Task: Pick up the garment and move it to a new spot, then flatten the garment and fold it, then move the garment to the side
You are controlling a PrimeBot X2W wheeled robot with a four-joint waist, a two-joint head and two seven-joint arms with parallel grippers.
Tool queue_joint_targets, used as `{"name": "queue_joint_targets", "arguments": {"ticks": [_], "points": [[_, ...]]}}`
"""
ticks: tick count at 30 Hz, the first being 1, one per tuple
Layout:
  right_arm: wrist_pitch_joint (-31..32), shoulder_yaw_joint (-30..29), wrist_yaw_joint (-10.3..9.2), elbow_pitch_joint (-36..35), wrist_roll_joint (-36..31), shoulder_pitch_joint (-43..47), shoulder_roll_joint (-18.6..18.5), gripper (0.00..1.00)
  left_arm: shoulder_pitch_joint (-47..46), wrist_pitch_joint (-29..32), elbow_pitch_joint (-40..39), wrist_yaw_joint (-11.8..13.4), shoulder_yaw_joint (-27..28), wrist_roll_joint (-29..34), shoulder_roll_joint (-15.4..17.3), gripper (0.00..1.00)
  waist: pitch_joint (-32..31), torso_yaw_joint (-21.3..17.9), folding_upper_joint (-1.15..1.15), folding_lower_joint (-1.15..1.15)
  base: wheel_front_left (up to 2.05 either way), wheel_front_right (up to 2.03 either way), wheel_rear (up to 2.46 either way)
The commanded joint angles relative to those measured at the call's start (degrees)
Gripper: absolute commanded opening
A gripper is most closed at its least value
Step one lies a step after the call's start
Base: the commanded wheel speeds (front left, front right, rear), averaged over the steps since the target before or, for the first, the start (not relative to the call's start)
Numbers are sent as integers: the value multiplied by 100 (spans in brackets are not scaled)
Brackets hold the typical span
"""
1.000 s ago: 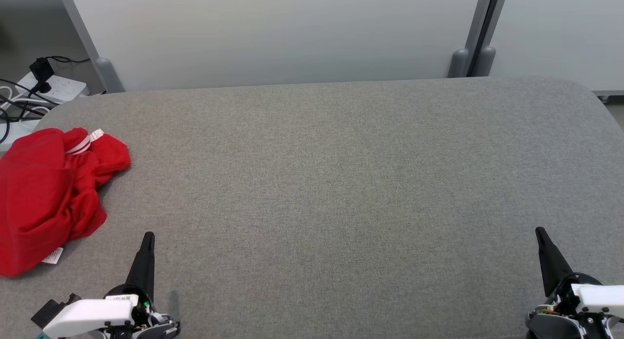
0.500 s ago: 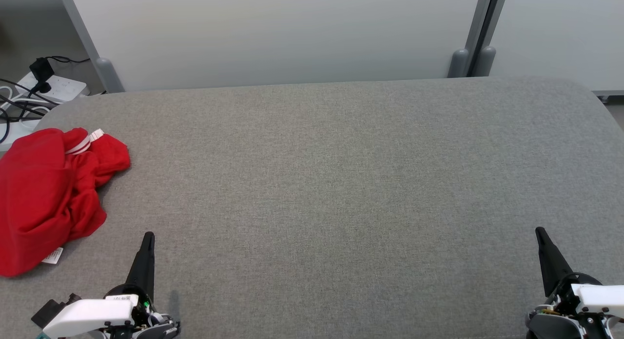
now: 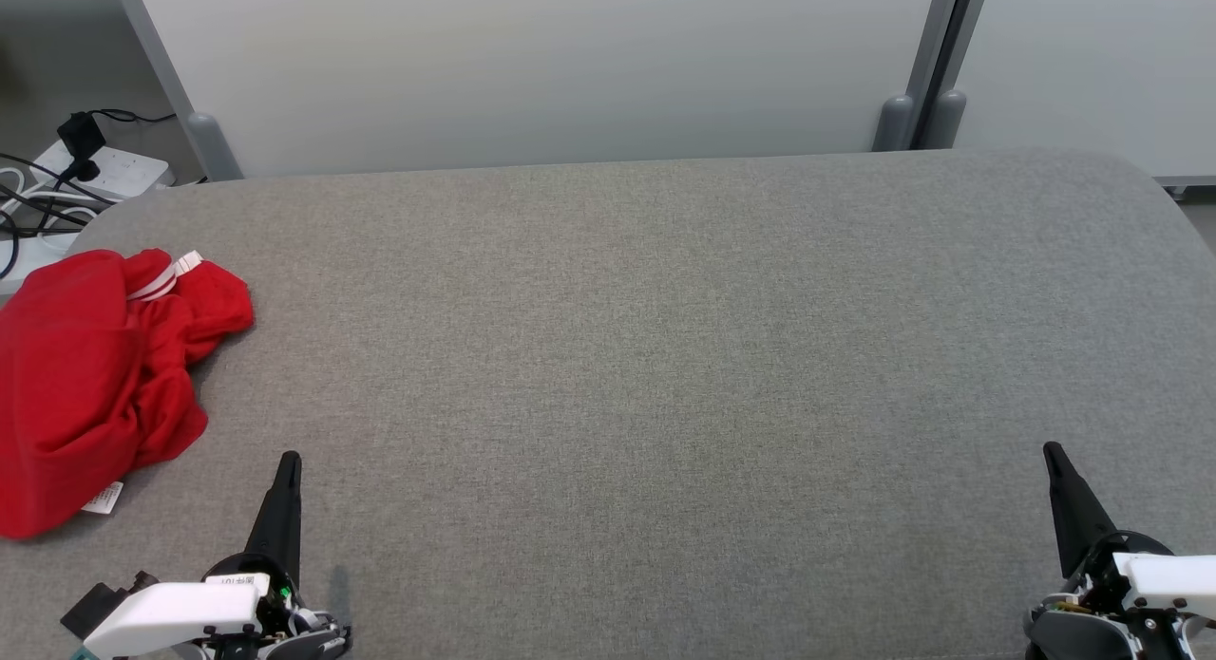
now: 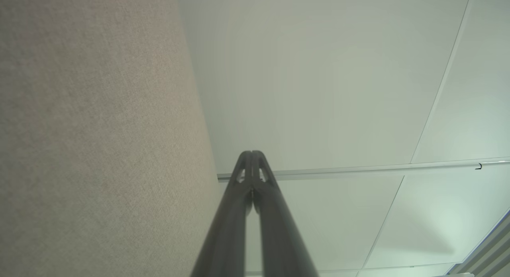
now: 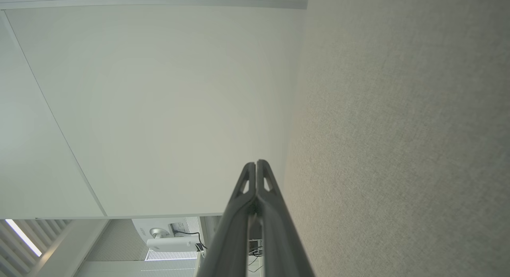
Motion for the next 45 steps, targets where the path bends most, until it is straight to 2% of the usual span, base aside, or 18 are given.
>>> {"name": "queue_joint_targets", "arguments": {"ticks": [1, 45], "points": [[41, 86, 28, -173, 67, -189, -63, 0, -330, 35, -159, -46, 185, -27, 109, 0, 0, 0, 0, 0, 0, 0, 0], [41, 86, 28, -173, 67, -189, -63, 0, -330, 35, -159, -46, 185, -27, 109, 0, 0, 0, 0, 0, 0, 0, 0]]}}
